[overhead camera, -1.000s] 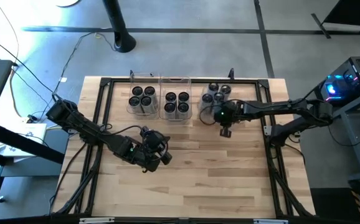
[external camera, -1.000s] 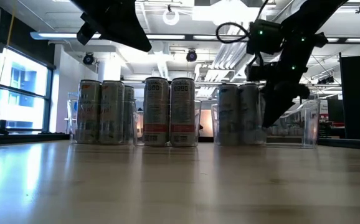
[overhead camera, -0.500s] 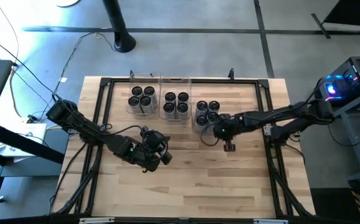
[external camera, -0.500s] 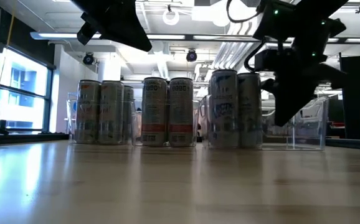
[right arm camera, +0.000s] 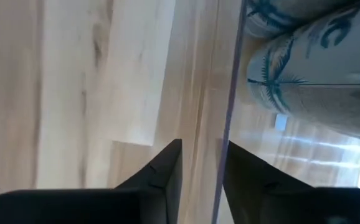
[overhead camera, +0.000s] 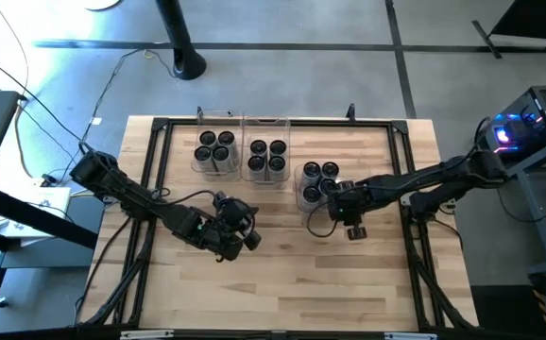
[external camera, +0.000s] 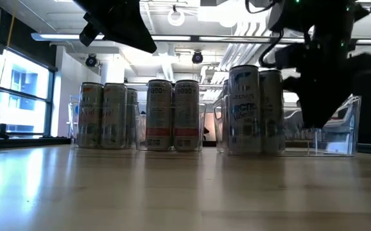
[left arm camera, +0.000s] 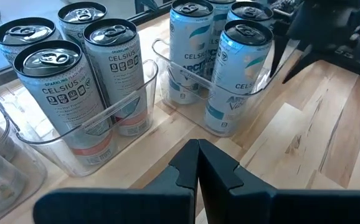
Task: Sort soda cans
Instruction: Adjust the right transparent bin
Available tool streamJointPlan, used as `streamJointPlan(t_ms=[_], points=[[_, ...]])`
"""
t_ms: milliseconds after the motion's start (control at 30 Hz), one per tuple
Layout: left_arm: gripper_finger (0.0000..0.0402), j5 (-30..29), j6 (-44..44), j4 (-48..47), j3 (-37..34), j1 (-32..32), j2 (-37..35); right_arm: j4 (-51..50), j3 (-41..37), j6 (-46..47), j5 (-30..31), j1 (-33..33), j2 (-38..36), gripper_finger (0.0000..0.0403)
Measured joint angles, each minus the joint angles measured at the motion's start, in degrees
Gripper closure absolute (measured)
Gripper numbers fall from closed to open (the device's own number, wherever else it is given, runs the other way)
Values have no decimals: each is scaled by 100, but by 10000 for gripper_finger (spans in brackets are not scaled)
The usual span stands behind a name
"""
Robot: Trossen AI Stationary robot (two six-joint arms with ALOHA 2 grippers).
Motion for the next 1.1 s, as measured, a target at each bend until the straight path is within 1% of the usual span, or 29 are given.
streamJointPlan(t_ms=[133, 300, 367, 467, 600, 700, 767, 867, 933, 1000, 1033, 1100], points=[[401, 9, 0, 9, 0, 0, 0, -446, 286, 214, 19, 111, -141, 295], [401, 15, 0, 12, 0, 0, 0, -1194, 554, 681, 66, 265, -515, 290], [401, 17, 2, 11, 0, 0, 0, -1417, 609, 1018, 218, 419, -748, 290], [401, 23, 1, 13, 0, 0, 0, -1528, 616, 1715, 544, 813, -1098, 290], [401, 28, 0, 13, 0, 0, 0, -1519, 606, 2751, 549, 1656, -1353, 294], [401, 28, 0, 15, 0, 0, 0, -1356, 363, 3294, 506, 2228, -1359, 308], [401, 28, 1, 15, 0, 2, 0, -1234, 77, 3650, 608, 2489, -1349, 323], [401, 28, 6, 15, 0, 2, 0, -1220, -404, 4285, 889, 2613, -1349, 355], [401, 26, 44, 15, 0, 2, 0, -1255, -653, 4555, 1391, 2579, -1349, 377], [401, 13, 46, 11, 0, 2, 0, -1304, -797, 4756, 2056, 2494, -1349, 395], [401, 11, 46, 11, 0, 1, 0, -1335, -822, 4789, 2317, 2415, -1349, 399], [401, 13, 47, 9, 0, 2, 0, -1301, -829, 4792, 2606, 2191, -1349, 397]])
